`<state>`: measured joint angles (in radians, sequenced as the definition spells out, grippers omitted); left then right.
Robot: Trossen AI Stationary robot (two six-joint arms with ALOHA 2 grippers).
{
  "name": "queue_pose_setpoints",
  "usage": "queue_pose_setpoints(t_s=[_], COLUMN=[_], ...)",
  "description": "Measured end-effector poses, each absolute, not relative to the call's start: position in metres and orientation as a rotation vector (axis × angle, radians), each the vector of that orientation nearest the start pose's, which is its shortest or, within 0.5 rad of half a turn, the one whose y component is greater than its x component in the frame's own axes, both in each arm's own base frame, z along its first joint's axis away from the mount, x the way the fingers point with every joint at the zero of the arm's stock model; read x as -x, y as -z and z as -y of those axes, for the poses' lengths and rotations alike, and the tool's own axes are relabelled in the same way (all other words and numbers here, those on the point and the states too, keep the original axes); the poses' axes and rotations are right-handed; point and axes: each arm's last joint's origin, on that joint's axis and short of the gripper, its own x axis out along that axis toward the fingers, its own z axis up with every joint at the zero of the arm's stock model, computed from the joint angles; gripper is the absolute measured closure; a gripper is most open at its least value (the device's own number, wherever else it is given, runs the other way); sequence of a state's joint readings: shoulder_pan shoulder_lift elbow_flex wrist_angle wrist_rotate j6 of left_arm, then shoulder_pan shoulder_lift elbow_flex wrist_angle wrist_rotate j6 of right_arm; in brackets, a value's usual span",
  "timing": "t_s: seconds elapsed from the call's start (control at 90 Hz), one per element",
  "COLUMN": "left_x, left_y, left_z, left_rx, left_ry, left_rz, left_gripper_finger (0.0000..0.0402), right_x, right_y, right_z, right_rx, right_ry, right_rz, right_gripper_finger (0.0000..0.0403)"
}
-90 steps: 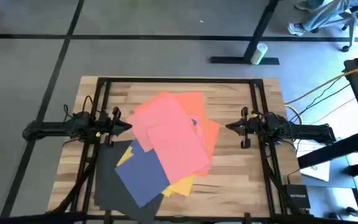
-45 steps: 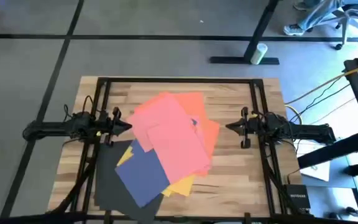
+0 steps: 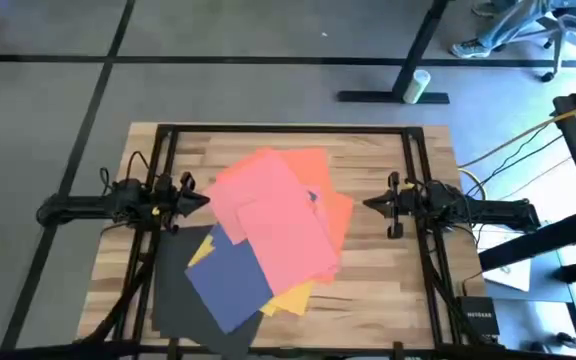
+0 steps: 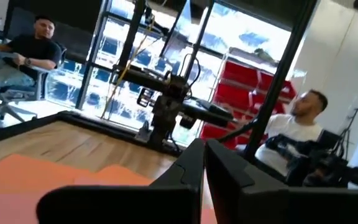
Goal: Organize paper
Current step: Put the pink paper to the top right of the table
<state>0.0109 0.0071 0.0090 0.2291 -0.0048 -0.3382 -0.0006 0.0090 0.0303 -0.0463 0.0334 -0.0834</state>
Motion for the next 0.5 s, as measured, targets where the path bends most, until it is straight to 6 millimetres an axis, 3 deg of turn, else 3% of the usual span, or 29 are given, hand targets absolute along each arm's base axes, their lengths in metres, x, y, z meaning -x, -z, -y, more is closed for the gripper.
queue_pose_setpoints(t_s=[0.278, 0.5], left_x=[-0.0951, -0.0993], left_y=[-0.1876, -0.1839], left_z=[-0.0012, -0.0012], left_rx=[0.275, 0.333], left_ry=[0.016, 0.011], left_rz=[0.227, 0.163], left_gripper_finger=[0.0402, 0.0402], right_x=[-0.0963, -0.0963], right_y=[-0.1687, -0.1692], right_z=[0.001, 0.001], right_rx=[0.084, 0.084], right_ry=[0.033, 0.034], right_rz=[-0.026, -0.021], right_gripper_finger=[0.0402, 0.0402])
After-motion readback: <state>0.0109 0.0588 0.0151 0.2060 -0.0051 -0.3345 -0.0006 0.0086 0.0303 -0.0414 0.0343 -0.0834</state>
